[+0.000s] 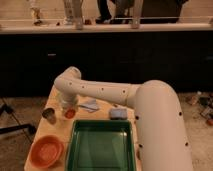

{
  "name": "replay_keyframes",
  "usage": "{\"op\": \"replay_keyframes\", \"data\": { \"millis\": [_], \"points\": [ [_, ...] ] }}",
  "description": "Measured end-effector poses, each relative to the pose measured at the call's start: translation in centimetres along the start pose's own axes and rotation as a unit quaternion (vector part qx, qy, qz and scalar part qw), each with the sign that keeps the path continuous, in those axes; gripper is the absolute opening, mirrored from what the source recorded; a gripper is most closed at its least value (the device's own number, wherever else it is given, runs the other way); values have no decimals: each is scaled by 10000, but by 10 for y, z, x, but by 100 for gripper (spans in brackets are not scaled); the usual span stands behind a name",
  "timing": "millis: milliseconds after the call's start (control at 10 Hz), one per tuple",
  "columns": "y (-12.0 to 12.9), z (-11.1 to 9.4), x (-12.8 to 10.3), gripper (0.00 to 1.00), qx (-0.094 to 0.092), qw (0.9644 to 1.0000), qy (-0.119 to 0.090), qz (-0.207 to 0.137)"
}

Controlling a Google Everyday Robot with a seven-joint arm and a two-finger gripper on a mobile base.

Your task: Place apple in table surface

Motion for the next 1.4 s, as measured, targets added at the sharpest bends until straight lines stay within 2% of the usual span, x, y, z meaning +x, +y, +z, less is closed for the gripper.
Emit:
{"op": "replay_keyframes", "data": {
  "millis": [600,900,1300,1400],
  "points": [
    [6,27,10,0,-311,9991,-284,46],
    [14,36,12,0,-380,9985,-369,145],
    [25,46,11,0,-376,9978,-469,288],
    [24,46,12,3,-372,9978,-466,286]
  ]
}}
